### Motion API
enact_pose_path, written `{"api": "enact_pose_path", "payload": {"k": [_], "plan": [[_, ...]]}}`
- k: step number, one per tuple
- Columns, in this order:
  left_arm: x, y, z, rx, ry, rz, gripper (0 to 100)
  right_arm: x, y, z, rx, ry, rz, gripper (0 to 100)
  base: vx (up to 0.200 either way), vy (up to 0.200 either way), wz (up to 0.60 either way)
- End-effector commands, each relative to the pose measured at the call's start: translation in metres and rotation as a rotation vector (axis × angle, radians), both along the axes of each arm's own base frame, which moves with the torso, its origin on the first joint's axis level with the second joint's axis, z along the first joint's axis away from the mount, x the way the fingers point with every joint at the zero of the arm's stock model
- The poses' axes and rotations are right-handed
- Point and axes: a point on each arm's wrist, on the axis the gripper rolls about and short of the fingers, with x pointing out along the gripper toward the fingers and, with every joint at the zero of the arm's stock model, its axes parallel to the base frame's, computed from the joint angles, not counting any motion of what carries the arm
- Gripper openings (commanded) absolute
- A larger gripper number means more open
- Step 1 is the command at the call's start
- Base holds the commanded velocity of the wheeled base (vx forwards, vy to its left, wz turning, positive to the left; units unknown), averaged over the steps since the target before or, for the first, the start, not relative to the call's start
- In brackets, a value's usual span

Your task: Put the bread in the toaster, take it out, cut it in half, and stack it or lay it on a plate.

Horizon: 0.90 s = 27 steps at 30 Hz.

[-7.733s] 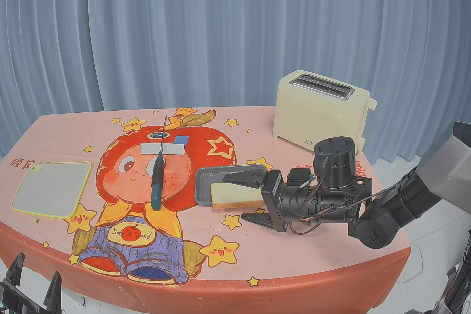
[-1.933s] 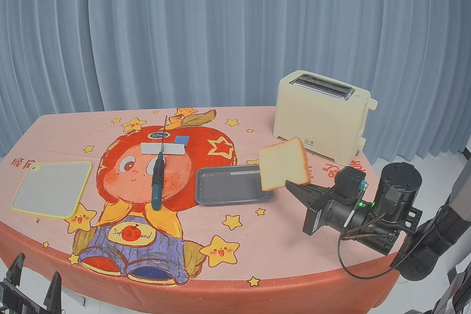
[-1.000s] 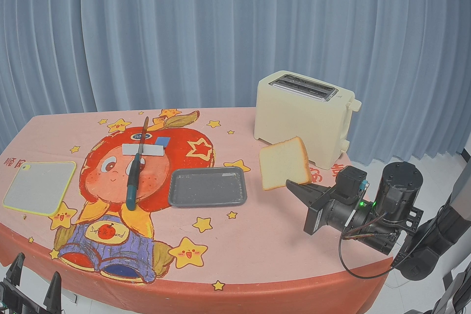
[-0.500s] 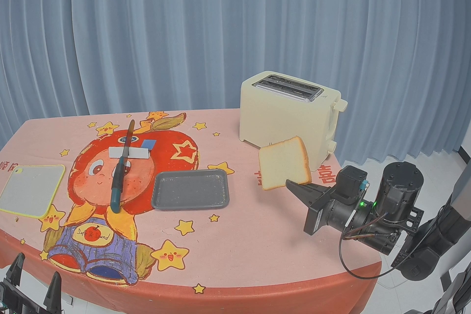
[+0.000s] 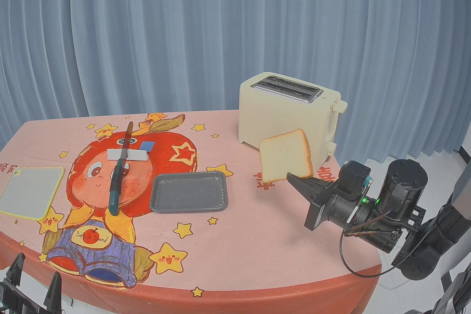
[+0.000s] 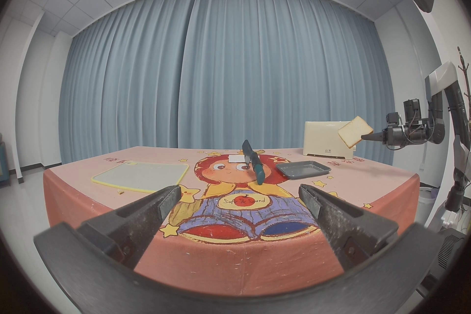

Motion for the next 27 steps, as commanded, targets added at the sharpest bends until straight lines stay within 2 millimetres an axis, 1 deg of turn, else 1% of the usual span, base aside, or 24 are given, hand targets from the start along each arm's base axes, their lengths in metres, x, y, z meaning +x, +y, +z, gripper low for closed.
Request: {"api": "enact_pose_path", "payload": {"k": [1, 27], "plan": [[0.0003, 0.0, -0.0052, -0.001, 0.004, 0.0, 100, 0.0002, -0.0002, -0.001, -0.002, 0.002, -0.001, 0, 0.0, 0.0, 0.0], [0.0003, 0.0, -0.0052, -0.001, 0.004, 0.0, 100, -0.0007, 0.0007, -0.0029, -0.007, 0.008, 0.002, 0, 0.0, 0.0, 0.0]]}}
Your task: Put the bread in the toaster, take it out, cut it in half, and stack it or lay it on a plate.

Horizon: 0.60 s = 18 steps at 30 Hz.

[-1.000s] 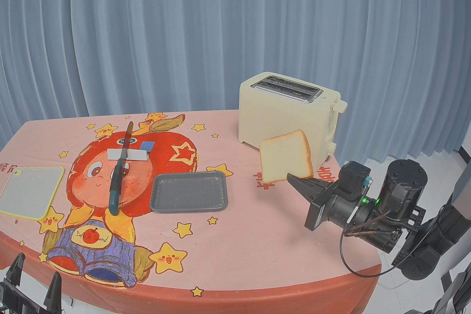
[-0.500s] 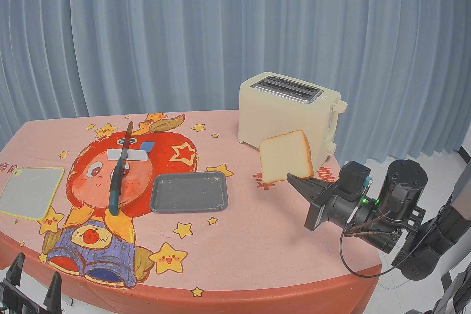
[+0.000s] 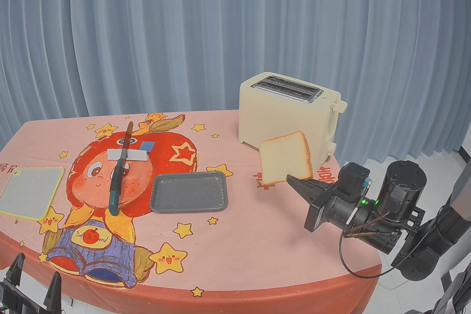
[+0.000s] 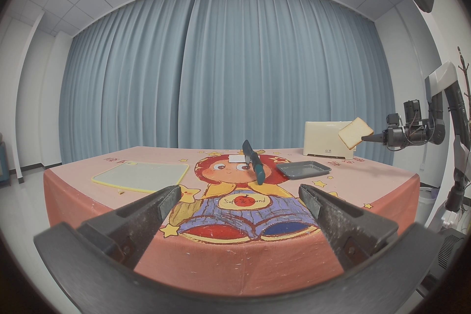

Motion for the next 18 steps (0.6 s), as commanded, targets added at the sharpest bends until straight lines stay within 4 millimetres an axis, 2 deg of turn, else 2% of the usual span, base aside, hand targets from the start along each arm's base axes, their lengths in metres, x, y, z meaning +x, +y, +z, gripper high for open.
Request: {"api": "enact_pose_path", "payload": {"k": [1, 18], "plan": [[0.0003, 0.0, -0.0052, 0.0, 0.004, 0.0, 100, 0.0, 0.0002, -0.0005, -0.001, 0.001, 0.0, 0, 0.0, 0.0, 0.0], [0.0003, 0.0, -0.0052, 0.0, 0.004, 0.0, 100, 0.0002, 0.0003, -0.0009, -0.001, 0.003, -0.001, 0, 0.0, 0.0, 0.0]]}}
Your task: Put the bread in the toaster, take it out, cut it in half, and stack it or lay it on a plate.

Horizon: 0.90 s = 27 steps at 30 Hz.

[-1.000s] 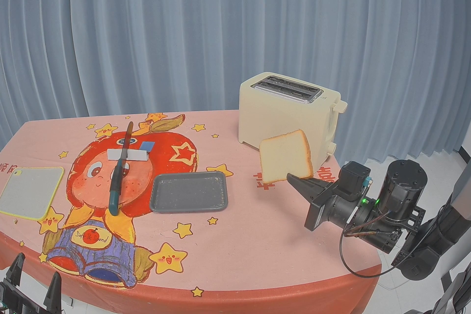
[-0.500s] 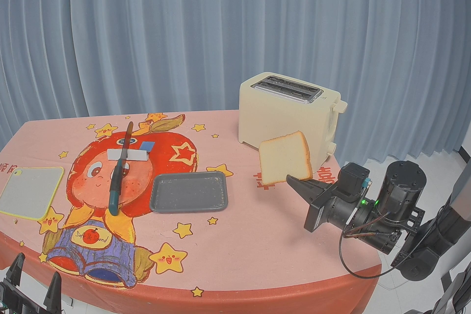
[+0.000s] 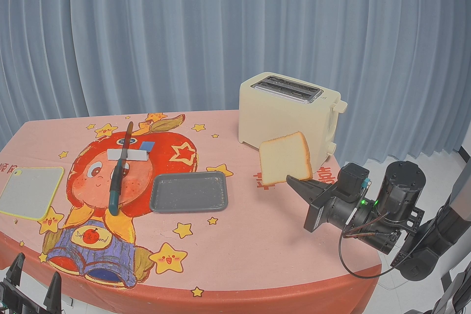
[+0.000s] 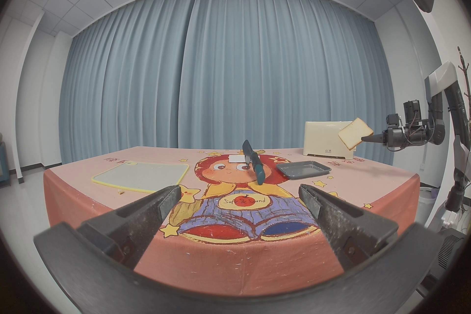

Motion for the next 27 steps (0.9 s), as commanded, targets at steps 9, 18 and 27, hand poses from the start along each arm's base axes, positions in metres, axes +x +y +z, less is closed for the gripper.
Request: {"api": "enact_pose_path", "payload": {"k": [9, 18, 27], "plan": [[0.0, 0.0, -0.005, -0.001, 0.004, 0.0, 100, 0.0, 0.0, 0.0, 0.0, 0.0, 0.001, 0, 0.0, 0.0, 0.0], [0.0, 0.0, -0.005, -0.001, 0.004, 0.0, 100, 0.0, -0.009, 0.004, 0.001, -0.011, -0.011, 0, 0.0, 0.0, 0.0], [0.0, 0.0, -0.005, -0.001, 0.004, 0.0, 100, 0.007, -0.025, 0.012, -0.019, -0.062, -0.034, 0, 0.0, 0.0, 0.0]]}}
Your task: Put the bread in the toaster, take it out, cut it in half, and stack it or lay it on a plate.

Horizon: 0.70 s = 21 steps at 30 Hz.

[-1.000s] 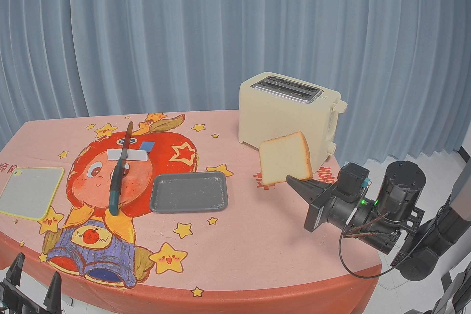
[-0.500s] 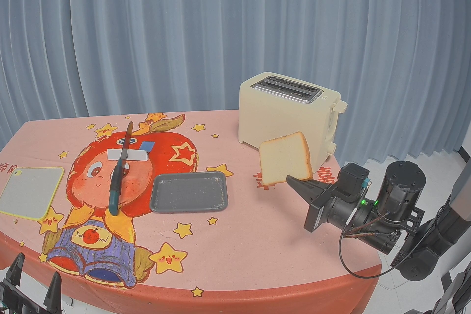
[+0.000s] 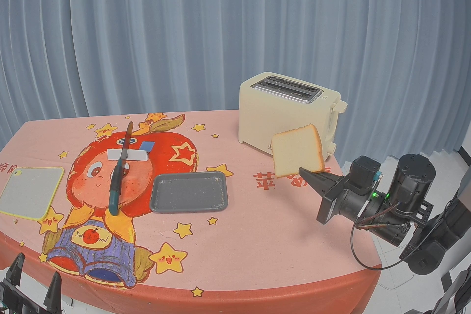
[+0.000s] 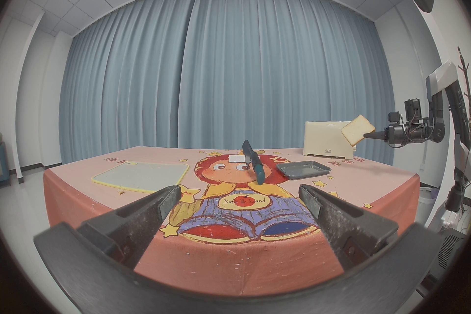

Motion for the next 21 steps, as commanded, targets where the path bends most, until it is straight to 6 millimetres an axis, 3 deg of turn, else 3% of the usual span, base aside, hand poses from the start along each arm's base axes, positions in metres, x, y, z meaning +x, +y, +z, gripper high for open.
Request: {"api": "enact_pose_path", "payload": {"k": [1, 11, 21], "plan": [[0.0, 0.0, -0.005, -0.001, 0.004, 0.0, 100, 0.002, -0.009, 0.007, 0.0, -0.032, -0.012, 0, 0.0, 0.0, 0.0], [0.0, 0.0, -0.005, -0.001, 0.004, 0.0, 100, 0.005, -0.026, 0.022, 0.001, -0.099, -0.045, 0, 0.0, 0.0, 0.0], [0.0, 0.0, -0.005, -0.001, 0.004, 0.0, 100, 0.01, -0.038, 0.021, -0.034, -0.116, -0.027, 0, 0.0, 0.0, 0.0]]}}
